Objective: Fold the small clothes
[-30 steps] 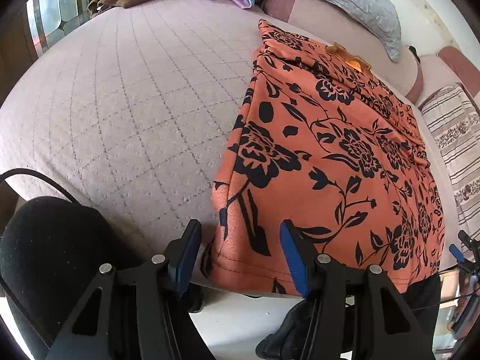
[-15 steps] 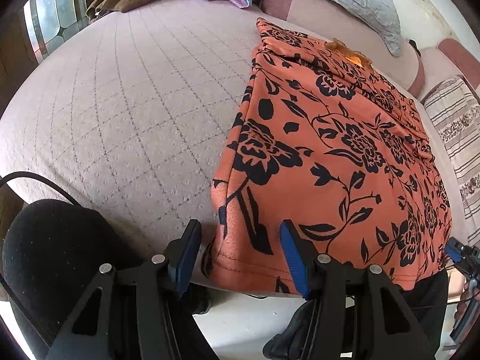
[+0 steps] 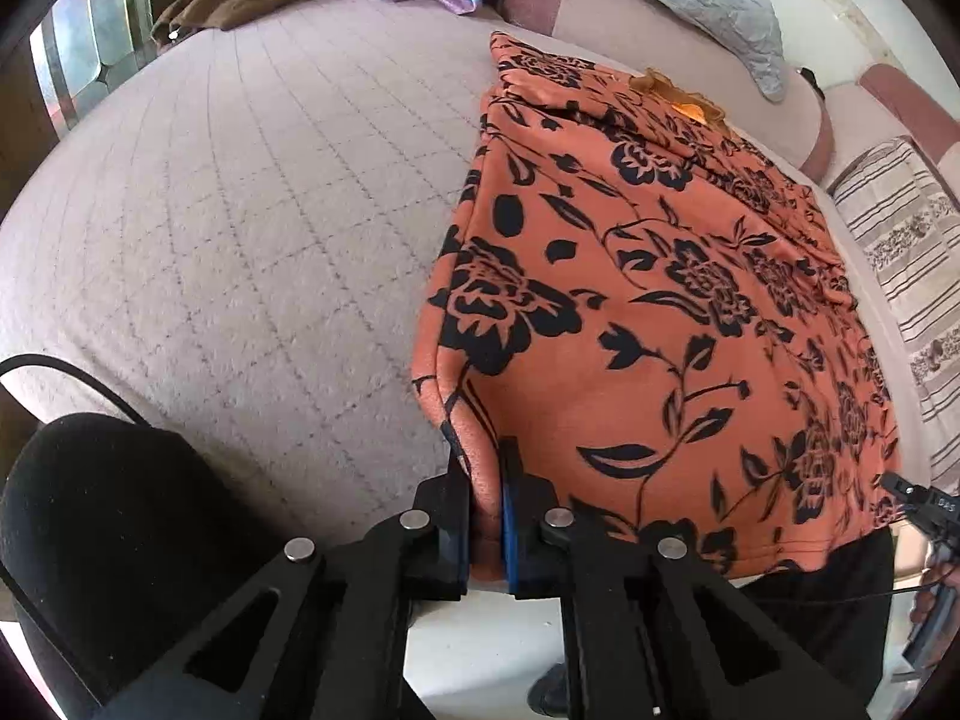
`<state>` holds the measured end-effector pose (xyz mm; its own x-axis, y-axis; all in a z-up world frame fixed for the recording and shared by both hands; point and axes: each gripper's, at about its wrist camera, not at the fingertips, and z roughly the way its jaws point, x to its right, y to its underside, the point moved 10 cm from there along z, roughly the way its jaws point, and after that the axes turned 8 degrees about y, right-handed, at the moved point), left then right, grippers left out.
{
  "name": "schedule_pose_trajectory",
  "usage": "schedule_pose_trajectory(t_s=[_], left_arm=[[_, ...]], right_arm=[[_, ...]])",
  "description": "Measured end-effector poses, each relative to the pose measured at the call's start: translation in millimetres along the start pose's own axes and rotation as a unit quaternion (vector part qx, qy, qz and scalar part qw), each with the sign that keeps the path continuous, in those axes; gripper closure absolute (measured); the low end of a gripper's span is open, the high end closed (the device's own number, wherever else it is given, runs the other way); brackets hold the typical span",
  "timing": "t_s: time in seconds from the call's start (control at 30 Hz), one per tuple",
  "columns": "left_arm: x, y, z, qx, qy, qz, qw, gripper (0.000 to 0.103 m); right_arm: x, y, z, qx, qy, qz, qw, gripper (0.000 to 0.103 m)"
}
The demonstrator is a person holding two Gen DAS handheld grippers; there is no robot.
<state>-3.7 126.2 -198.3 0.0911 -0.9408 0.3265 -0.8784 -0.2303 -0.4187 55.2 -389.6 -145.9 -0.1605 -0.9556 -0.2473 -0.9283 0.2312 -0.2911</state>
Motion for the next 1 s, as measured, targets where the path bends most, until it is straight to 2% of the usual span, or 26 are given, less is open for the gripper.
schedule_pose_trajectory(t_s=[0.1,0.2,0.27,0.3,0.33,0.37,0.4,0.43,0.47,0.6,0.63,0.7,0.73,0.77,0.8,0.83,0.87,0.9,0.93,0.97,1.0], left_arm=[[3,-2,-1,-0.001,-0.010,0.014,0.9999,0.094],[4,1,6,-0.011,-0.013,0.018,0.9997,0.080],[12,1,8,-0.013,-0.001,0.028,0.9995,0.047],[16,1,9,-0.014,-0.001,0.034,0.9993,0.043],[18,1,11,-0.012,-0.013,0.043,0.9989,0.044],[19,1,12,-0.011,-0.021,0.047,0.9986,0.065],[20,0,10,-0.008,-0.024,0.052,0.9983,0.081],[23,-2,8,-0.008,-0.010,0.049,0.9987,0.095],[24,-6,3,-0.002,0.003,0.039,0.9992,0.096],[22,-24,-23,0.037,0.015,0.026,0.9989,0.095],[19,-24,-22,0.034,0.016,0.020,0.9991,0.095],[9,-14,-5,0.003,0.011,0.008,0.9999,0.092],[5,-8,4,-0.015,0.003,0.002,0.9999,0.087],[2,-2,9,-0.024,-0.005,-0.001,0.9997,0.078],[4,-1,8,-0.015,0.000,0.001,0.9999,0.074],[7,0,5,-0.006,0.005,0.006,0.9999,0.057],[10,2,6,-0.006,0.006,0.010,0.9999,0.040],[11,4,7,-0.005,0.004,0.014,0.9999,0.039],[13,4,8,-0.007,-0.004,0.019,0.9998,0.039],[13,5,10,-0.008,-0.012,0.024,0.9996,0.045],[13,3,10,-0.006,-0.016,0.027,0.9995,0.058]], right_arm=[[7,-2,-5,0.001,-0.014,0.017,1.000,0.085],[19,-2,1,-0.004,-0.002,0.034,0.999,0.079],[20,-3,3,-0.006,-0.015,0.037,0.999,0.078],[19,-2,3,-0.007,-0.015,0.034,0.999,0.077],[19,-2,3,-0.008,-0.015,0.029,0.999,0.077],[17,-1,3,-0.009,-0.016,0.021,1.000,0.076],[15,-1,4,-0.010,-0.021,0.020,1.000,0.080],[15,0,3,-0.012,-0.031,0.025,0.999,0.085],[14,0,1,-0.017,-0.053,0.039,0.998,0.095],[8,-12,-23,0.004,-0.123,0.084,0.989,0.095],[8,-16,-26,0.008,-0.131,0.091,0.987,0.094],[15,-14,-15,-0.005,-0.121,0.098,0.988,0.091],[15,-9,-4,-0.021,-0.117,0.103,0.987,0.089],[18,-4,6,-0.037,-0.111,0.110,0.987,0.086],[19,-1,12,-0.038,-0.114,0.116,0.986,0.085],[20,-1,11,-0.029,-0.120,0.123,0.985,0.084],[20,0,9,-0.025,-0.127,0.129,0.983,0.078],[18,-1,8,-0.021,-0.136,0.132,0.982,0.069],[16,-1,8,-0.020,-0.145,0.134,0.980,0.065],[13,-1,7,-0.019,-0.153,0.133,0.979,0.059],[12,-3,7,-0.019,-0.157,0.132,0.978,0.055]])
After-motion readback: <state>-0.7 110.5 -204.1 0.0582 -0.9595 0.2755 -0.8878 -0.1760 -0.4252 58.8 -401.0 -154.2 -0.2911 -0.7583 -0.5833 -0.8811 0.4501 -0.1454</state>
